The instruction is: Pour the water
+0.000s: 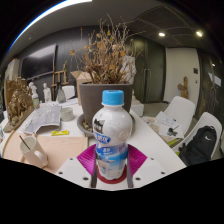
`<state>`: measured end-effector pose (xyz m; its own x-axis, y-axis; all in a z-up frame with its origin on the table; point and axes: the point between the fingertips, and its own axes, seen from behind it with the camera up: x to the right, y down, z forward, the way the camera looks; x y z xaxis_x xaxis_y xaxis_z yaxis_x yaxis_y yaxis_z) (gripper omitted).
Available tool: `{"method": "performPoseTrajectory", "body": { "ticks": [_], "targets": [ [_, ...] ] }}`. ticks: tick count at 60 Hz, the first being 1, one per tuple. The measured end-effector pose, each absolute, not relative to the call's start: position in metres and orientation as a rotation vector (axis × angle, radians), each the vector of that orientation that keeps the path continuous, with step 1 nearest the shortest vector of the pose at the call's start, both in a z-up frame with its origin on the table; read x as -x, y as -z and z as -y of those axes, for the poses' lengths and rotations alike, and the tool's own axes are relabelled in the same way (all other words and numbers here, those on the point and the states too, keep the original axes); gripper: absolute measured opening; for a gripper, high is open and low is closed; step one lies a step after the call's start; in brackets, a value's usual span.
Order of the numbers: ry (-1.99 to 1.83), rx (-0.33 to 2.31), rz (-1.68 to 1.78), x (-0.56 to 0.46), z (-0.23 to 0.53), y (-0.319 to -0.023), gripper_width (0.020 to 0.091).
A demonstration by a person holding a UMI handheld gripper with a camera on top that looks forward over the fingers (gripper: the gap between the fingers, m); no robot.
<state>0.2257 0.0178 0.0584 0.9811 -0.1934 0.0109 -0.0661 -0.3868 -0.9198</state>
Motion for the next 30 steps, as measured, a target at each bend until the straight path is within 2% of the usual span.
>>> {"method": "performPoseTrajectory", "body": {
  "ticks": [8, 10, 13, 16, 20, 30],
  "targets": [
    [0.131, 1.983, -0.188, -0.224, -0.012, -0.055, 0.0528],
    [0.128, 1.999, -0.197, -0.225, -0.010, -0.054, 0.0628],
    [0.120, 2.018, -0.211, -0.223, -0.002, -0.058, 0.0862],
    [0.119, 2.030, -0.225, -0.220, 0.008, -0.065, 0.0824],
    [0.123, 2.039, -0.239, -0.211, 0.025, -0.082, 0.0860],
    [0.109, 2.084, -0.262, -0.160, 0.100, -0.134, 0.0852]
  ]
}}
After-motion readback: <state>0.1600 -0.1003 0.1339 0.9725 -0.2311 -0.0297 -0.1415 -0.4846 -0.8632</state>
